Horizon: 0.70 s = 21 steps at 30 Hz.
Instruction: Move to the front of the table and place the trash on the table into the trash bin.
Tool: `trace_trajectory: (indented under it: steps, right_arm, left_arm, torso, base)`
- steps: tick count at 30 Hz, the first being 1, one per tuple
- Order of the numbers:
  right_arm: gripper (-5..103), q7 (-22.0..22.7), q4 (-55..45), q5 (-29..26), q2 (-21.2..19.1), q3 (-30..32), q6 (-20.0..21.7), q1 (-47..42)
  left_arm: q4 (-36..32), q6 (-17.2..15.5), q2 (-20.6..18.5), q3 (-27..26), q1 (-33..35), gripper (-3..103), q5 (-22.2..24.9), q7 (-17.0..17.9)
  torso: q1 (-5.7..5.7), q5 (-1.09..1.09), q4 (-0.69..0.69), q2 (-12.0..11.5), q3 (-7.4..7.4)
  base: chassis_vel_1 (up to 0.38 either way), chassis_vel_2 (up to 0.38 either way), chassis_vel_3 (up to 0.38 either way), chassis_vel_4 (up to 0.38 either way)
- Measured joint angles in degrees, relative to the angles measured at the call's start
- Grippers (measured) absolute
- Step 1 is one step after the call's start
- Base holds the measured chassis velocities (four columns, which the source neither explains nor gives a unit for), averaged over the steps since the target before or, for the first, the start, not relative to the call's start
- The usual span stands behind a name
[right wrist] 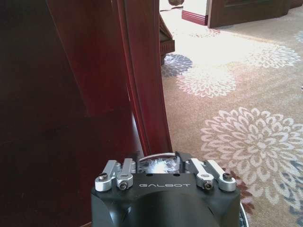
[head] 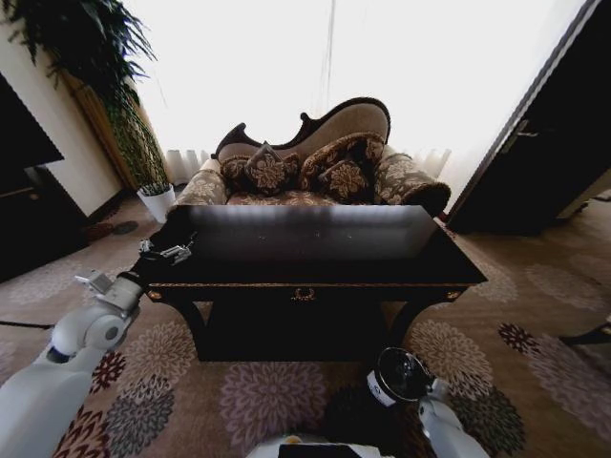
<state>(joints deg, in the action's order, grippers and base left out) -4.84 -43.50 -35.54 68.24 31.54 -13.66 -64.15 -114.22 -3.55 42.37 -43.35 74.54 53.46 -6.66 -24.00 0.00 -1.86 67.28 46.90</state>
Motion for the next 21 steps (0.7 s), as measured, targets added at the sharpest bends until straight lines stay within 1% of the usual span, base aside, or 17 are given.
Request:
trace_trajectory:
  steps: [1,2,3,4,6,7,9,10,12,13,15,16,21]
  right_arm:
    - [49,0.0,-0.1,0.0,0.0,0.0,0.0,-0.1]
    - [49,0.0,-0.1,0.0,0.0,0.0,0.0,-0.1]
    - [54,0.0,-0.3,0.0,0.0,0.0,0.0,-0.2]
    - [54,0.0,-0.4,0.0,0.0,0.1,0.0,-0.2]
    - [65,0.0,-1.0,0.0,0.1,0.1,0.1,-0.5]
    - [65,0.0,-1.0,0.0,0.1,0.1,0.1,-0.5]
    - [77,0.0,-1.7,0.1,0.2,0.1,0.1,-0.8]
    - [77,0.0,-1.9,0.1,0.2,0.1,0.2,-0.8]
    - [87,0.1,-2.4,0.2,0.3,0.1,0.3,-0.8]
    - [87,0.1,-2.4,0.2,0.3,0.1,0.3,-0.8]
    - [96,0.2,-3.0,0.2,0.3,0.2,0.5,-0.9]
    - [99,0.3,-3.7,0.2,0.4,0.3,0.6,-1.3]
    - [100,0.4,-7.0,0.1,0.8,0.7,0.8,-3.5]
  left_arm:
    - [0.0,0.0,0.0,0.0,0.0,100,0.0,0.0]
    - [0.0,0.0,0.0,0.0,0.0,100,0.0,0.0]
    - [0.0,0.0,0.0,0.0,0.0,100,0.0,0.0]
    - [0.0,0.0,0.0,0.0,0.0,100,0.0,0.0]
    - [0.0,0.0,0.0,0.0,0.0,100,0.0,0.0]
    - [0.0,0.0,0.0,0.0,0.0,100,0.0,0.0]
    - [0.0,0.0,0.0,0.0,0.0,100,0.0,0.0]
    - [0.0,0.0,0.0,0.0,0.0,100,0.0,0.0]
    - [0.0,0.0,0.0,0.0,0.0,100,0.0,0.0]
    - [0.0,0.0,0.0,0.0,0.0,100,0.0,0.0]
    - [0.0,0.0,0.0,0.0,0.0,100,0.0,0.0]
    - [0.0,0.0,0.0,0.0,0.0,100,0.0,0.0]
    - [0.0,0.0,0.0,0.0,0.0,100,0.0,0.0]
  torso:
    - [0.00,0.00,0.00,0.0,0.00]
    - [0.00,0.00,0.00,0.0,0.00]
    - [0.00,0.00,0.00,0.0,0.00]
    - [0.00,0.00,0.00,0.0,-0.01]
    - [0.00,0.00,0.00,0.0,0.00]
    - [0.00,0.00,0.00,0.0,0.00]
    - [0.00,0.00,0.00,0.0,0.00]
    - [0.00,0.00,0.00,0.0,0.00]
    - [0.00,0.00,0.00,0.0,0.00]
    - [0.00,0.00,0.00,0.0,0.00]
    - [0.00,0.00,0.00,0.0,0.00]
    - [0.00,0.00,0.01,0.0,0.00]
    - [0.00,-0.02,0.01,0.0,-0.01]
  base:
    - [0.000,0.000,0.000,0.000]
    - [0.000,0.000,0.000,0.000]
    - [0.000,0.000,0.000,0.000]
    - [0.000,0.000,0.000,0.000]
    - [0.000,0.000,0.000,0.000]
    - [0.000,0.000,0.000,0.000]
    - [0.000,0.000,0.000,0.000]
    - [0.000,0.000,0.000,0.000]
    - [0.000,0.000,0.000,0.000]
    - [0.000,0.000,0.000,0.000]
    - [0.000,0.000,0.000,0.000]
    - [0.000,0.000,0.000,0.000]
    - [0.000,0.000,0.000,0.000]
